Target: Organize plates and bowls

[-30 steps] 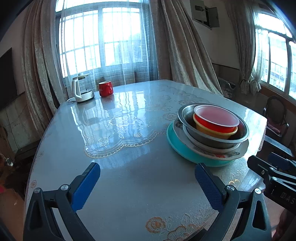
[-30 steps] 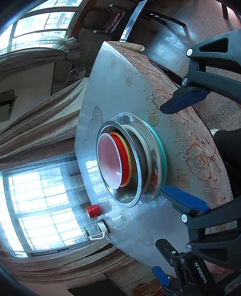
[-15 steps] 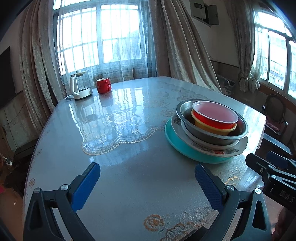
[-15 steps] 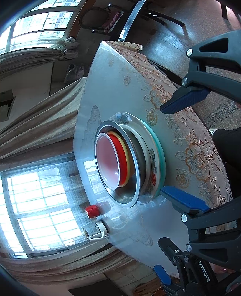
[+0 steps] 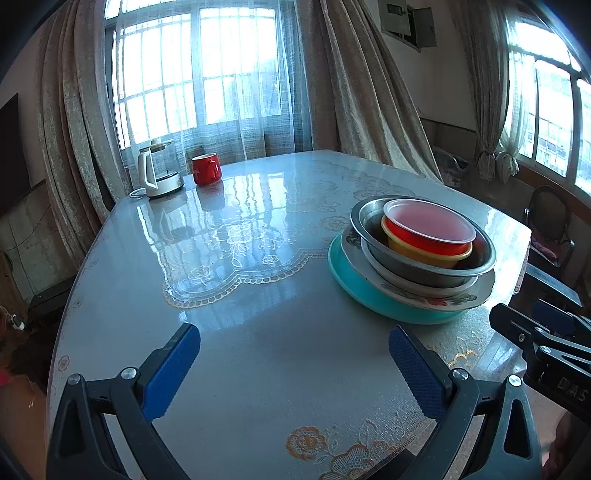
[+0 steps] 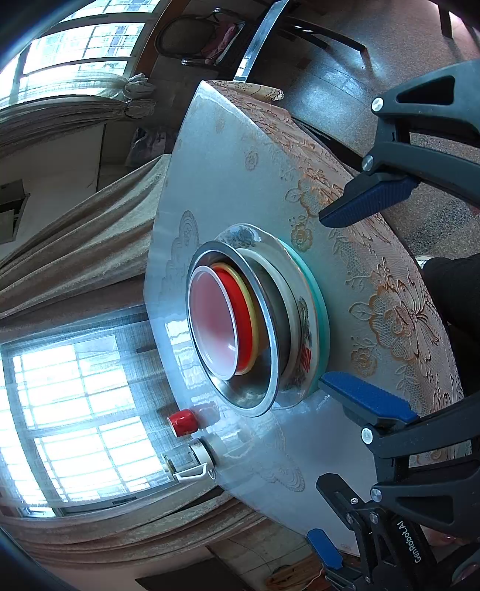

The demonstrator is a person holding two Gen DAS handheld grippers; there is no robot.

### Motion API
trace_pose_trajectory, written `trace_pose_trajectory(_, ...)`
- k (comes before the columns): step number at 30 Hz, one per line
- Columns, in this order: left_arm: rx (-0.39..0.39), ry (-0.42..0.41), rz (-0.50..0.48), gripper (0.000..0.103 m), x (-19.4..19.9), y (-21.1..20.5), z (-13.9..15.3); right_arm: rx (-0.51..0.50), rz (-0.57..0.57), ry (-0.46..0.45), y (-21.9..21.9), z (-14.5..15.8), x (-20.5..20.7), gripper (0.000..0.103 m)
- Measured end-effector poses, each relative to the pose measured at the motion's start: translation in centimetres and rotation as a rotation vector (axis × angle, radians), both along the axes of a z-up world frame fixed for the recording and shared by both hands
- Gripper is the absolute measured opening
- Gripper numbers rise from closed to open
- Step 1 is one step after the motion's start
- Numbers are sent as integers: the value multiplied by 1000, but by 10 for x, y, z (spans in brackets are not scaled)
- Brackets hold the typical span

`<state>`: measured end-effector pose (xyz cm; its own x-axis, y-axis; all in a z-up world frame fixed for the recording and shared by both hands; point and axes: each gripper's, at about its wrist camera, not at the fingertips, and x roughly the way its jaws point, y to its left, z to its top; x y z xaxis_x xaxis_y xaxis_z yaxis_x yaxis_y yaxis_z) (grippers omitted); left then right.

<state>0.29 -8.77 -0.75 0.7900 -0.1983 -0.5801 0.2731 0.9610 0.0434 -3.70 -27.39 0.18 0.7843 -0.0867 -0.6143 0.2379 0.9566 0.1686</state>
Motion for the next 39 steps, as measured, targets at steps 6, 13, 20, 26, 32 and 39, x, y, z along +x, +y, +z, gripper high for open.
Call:
trace_pose_trajectory(6,6,0,-1,103,1,0,0,3,2,3,-1,-1,1,82)
trace_pose_trajectory(13,3,9,2,103,2,0,-2,6,5,5,-1,-1,1,82)
trace_pose_trajectory(20,5,30,4,103,3,1,-4,10,4,10,-2,-2,2,82)
trace_pose_trajectory(26,2,37,1,103,3,2,-4,13,4,16,-2,-3,3,82)
trace_pose_trajectory(32,14,37,-5,103,3,1,-4,15,9,16,-2,-4,3,82)
trace_pose_trajectory(39,27,13,-4,103,0,-3,-3,23,4,19,-5,-6,3,82)
